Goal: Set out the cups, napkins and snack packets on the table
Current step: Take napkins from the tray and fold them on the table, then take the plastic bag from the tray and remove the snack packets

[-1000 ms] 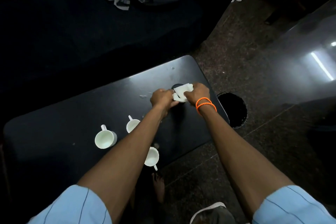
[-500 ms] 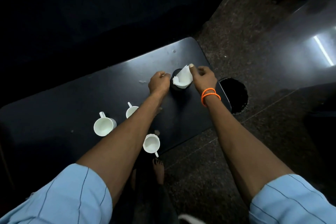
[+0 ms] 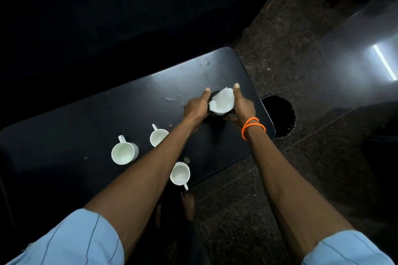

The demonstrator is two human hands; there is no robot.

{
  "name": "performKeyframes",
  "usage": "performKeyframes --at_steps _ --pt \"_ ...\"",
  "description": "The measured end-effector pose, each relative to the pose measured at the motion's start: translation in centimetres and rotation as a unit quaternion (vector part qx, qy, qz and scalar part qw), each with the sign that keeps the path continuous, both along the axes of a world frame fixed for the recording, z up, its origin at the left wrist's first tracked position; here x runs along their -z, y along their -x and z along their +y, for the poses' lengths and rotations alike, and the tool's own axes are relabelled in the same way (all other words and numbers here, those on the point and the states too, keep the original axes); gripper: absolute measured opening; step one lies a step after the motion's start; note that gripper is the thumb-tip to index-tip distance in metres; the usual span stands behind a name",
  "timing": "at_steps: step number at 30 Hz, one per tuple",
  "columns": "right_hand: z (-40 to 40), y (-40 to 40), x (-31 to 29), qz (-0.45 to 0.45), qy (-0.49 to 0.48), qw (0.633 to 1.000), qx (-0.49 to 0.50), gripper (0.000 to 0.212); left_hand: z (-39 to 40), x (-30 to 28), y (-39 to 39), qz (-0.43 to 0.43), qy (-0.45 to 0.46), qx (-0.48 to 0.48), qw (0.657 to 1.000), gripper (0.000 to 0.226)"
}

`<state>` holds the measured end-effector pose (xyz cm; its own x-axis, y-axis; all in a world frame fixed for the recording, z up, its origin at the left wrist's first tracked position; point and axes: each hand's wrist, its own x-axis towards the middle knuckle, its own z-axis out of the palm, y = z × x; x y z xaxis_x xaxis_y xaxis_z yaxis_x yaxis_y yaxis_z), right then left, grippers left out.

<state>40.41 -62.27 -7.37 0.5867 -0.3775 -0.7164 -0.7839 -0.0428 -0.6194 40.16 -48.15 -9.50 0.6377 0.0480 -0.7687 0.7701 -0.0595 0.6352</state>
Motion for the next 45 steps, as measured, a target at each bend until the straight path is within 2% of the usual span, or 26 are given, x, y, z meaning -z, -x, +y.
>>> performKeyframes --at_steps 3,7,11,13,21,25,28,32,37,41,45 --pt "0.3 2.4 0.1 0.011 0.024 1.000 -0.009 0.068 0.1 -0.2 2.6 -0.005 -0.062 0.027 0.998 0.070" --pt "0.7 6.0 0.8 0.021 0.038 0.999 -0.014 0.067 0.6 0.0 6.5 -0.006 -0.071 0.013 0.997 0.061" --pt "1.0 8.9 1.2 0.030 0.065 0.997 -0.019 0.067 0.9 0.6 9.3 -0.020 -0.103 0.006 0.994 0.068" --pt "1.1 10.1 1.2 0.030 0.072 0.997 -0.017 0.065 1.1 0.9 10.4 -0.020 -0.090 -0.001 0.996 0.070" --pt "1.8 12.1 1.2 0.016 0.093 0.995 -0.043 0.057 1.2 1.3 12.1 -0.066 -0.049 -0.010 0.997 0.048" --pt "1.7 12.1 1.1 0.018 0.086 0.995 -0.056 0.055 1.5 1.4 12.2 -0.067 -0.036 0.006 0.997 0.052" --pt "1.8 12.0 0.6 -0.007 0.145 0.987 -0.075 0.057 2.0 1.1 12.5 -0.071 -0.033 -0.005 0.997 0.054" --pt "2.9 10.7 -1.5 -0.104 0.259 0.957 -0.080 0.054 4.3 0.2 12.8 -0.035 -0.017 -0.042 0.998 0.059" --pt "9.3 8.4 -4.2 -0.256 0.345 0.876 -0.218 0.048 10.8 -1.3 12.7 -0.043 -0.073 -0.087 0.993 0.053" --pt "18.8 7.6 -4.4 -0.320 0.319 0.824 -0.341 0.040 18.6 -3.1 13.2 -0.057 -0.109 -0.155 0.980 0.053" --pt "29.8 8.9 -4.1 -0.330 0.244 0.790 -0.455 0.043 27.8 -4.1 15.0 -0.064 -0.130 -0.251 0.957 0.054"
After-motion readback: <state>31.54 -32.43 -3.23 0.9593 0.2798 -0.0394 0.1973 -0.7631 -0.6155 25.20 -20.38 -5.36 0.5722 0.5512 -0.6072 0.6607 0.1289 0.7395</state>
